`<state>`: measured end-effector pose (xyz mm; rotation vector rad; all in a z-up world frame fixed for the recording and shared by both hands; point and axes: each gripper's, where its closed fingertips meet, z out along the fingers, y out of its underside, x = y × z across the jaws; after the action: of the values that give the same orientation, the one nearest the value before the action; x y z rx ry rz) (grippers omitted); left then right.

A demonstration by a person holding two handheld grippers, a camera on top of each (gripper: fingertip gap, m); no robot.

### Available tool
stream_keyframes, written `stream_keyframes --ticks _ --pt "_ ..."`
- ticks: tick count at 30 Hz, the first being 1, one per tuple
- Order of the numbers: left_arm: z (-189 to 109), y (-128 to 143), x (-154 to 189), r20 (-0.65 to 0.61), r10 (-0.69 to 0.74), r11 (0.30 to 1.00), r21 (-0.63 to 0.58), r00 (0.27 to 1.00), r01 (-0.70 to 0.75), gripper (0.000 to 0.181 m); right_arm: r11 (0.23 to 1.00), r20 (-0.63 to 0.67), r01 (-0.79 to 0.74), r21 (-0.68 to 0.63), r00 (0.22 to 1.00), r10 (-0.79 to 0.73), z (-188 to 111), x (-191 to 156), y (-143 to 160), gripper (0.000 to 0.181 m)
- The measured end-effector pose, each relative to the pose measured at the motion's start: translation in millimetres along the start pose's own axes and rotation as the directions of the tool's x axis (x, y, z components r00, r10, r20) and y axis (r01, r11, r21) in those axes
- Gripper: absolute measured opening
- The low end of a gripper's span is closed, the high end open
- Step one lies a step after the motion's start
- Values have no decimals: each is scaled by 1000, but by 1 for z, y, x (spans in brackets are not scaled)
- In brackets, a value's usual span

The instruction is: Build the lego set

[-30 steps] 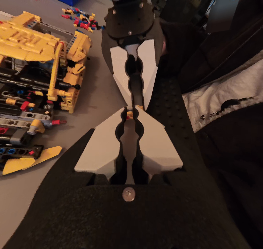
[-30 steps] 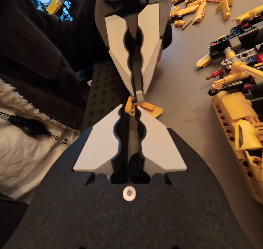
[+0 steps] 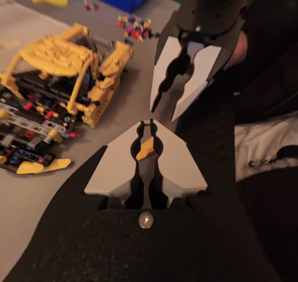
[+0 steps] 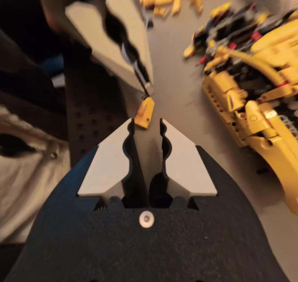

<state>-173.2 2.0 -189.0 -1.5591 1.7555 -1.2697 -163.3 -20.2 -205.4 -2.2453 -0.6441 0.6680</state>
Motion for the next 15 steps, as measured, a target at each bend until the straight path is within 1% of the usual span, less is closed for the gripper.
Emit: stream_keyframes --ticks 1,2,3,4,5,6,7,9,10,11,13,15 --pt "-4 -12 6 29 24 997 73 999 -26 7 996 7 -16 91 1000 15 -4 -7 -15 30" --pt "-7 -24 13 49 41 988 150 998 -48 7 983 -15 -22 180 1000 25 -10 -10 -28 29" --pt "-11 -34 17 74 52 975 210 996 -67 7 968 -62 -18 251 997 35 -16 -8 -38 25" --pt "-14 -41 19 103 63 963 253 993 -87 7 953 -82 -9 302 996 36 -20 -9 -45 19" --pt "-17 -46 21 125 79 952 285 989 -112 7 939 -74 -19 343 996 47 -24 -11 -49 17" --pt "-20 -51 22 148 96 939 316 984 -138 7 925 -36 -56 376 997 75 -27 -13 -52 15" --pt "-23 -55 24 160 108 926 344 981 -158 7 909 47 -114 401 993 105 -28 -19 -54 15" --pt "-25 -58 28 162 141 912 362 977 -191 7 864 197 -229 448 968 155 -35 -28 -62 19" --pt "-26 -57 28 178 165 907 359 970 -220 7 842 229 -253 477 960 159 -40 -30 -66 22" --pt "-27 -58 29 189 197 897 362 962 -255 7 835 237 -256 488 959 155 -41 -32 -68 21" --pt "-29 -57 31 212 256 881 351 943 -318 8 827 278 -290 481 945 170 -40 -36 -69 25" --pt "-32 -55 34 229 311 865 333 922 -374 7 797 384 -385 466 899 210 -40 -40 -69 26"
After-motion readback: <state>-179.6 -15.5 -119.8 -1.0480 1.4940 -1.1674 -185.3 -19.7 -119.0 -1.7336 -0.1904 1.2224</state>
